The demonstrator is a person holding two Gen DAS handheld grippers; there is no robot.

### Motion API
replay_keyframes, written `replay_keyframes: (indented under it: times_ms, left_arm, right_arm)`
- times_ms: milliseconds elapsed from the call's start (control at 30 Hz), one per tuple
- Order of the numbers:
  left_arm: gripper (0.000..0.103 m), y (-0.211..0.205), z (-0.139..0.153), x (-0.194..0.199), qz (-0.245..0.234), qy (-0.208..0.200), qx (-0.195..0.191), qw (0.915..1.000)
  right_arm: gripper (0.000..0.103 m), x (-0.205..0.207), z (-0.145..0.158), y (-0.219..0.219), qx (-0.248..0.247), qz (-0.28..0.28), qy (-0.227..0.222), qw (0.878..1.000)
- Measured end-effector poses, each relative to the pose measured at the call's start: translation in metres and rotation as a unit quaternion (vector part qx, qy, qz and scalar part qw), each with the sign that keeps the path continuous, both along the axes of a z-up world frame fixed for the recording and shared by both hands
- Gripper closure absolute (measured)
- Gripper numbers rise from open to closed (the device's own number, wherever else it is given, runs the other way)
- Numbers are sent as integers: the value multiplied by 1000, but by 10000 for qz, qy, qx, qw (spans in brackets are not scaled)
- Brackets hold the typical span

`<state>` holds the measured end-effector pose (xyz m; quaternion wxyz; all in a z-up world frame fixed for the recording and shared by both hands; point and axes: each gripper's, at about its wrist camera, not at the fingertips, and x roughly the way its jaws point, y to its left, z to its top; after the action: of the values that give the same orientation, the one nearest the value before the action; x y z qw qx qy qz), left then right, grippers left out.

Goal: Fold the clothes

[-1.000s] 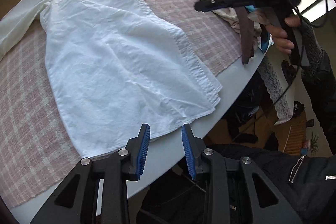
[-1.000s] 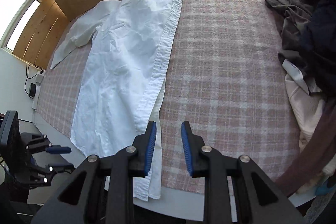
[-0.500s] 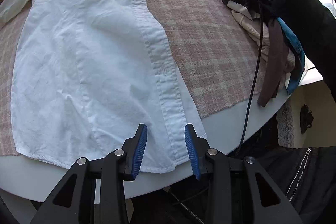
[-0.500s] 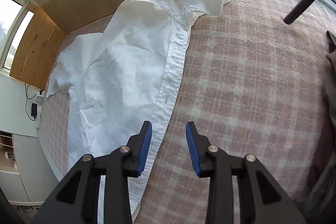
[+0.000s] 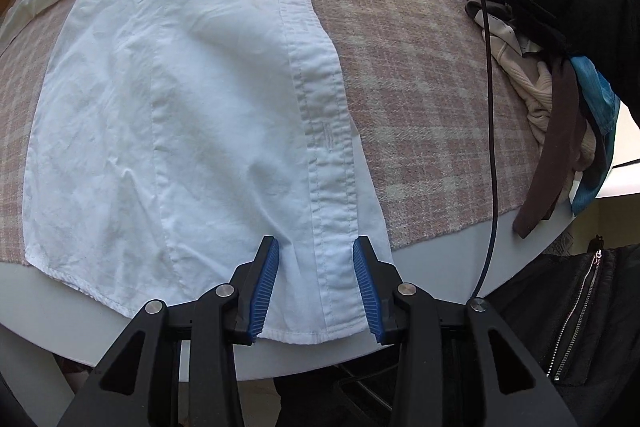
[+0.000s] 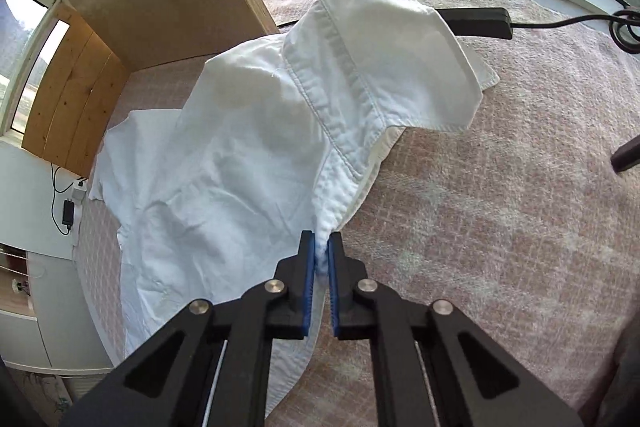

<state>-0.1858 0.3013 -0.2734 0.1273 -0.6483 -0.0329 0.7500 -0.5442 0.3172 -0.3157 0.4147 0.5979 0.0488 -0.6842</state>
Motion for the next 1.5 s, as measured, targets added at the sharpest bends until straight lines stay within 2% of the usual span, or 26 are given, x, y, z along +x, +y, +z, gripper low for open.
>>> replay_keyframes:
  times_ms: [233,333,433,567,633,700,800,933,1067,1200,1367,1433,1500]
  left_arm:
    - [67,4,-1,5,-36,17,-117,9999]
    - [67,2,1,8,45,-7,-46,10000]
    - [67,-7,10,18,121,59,-69,9999]
    - [67,-20,21,31,222,147,-99,9996]
    - [65,-20,25,37,199,175,-67,9996]
    - [60,2,23,37,-96,185,-52,9998]
    - [60,29,13,37,-494,188,-304,9981]
    - [60,37,-2,39,-704,104,-605,9956]
    - [60,24,8,50,-560,170,-314,9978]
    - [60,15,14,63,-464,353,-208,9981]
    - [60,28,4,67,-551,359,-311,9974]
    - [60,30,2,68,-564,445,-496,9962]
    - [60,29,0,65,-450,444,-522,9966]
  right_arm:
    - [99,2,33,-13,-7,95,635,9979]
    - [98,3,11,-24,365,300,466,9978]
    - [95,-6,-2,-20,887,309,731,9929]
    - [85,2,29,16,429,-120,684,9967]
    - [76,21,45,34,145,-7,634,9979]
    - [69,41,50,50,55,163,604,9980]
    - [69,59,49,62,166,247,627,9976]
    - [69,72,45,72,263,242,562,9978]
    - [69,89,39,84,210,373,333,9985]
    - [69,114,28,91,289,641,285,9971]
    - [69,123,16,94,236,641,-58,9976]
    - [69,126,18,94,249,655,0,9975]
    - [69,127,20,94,238,676,37,9974]
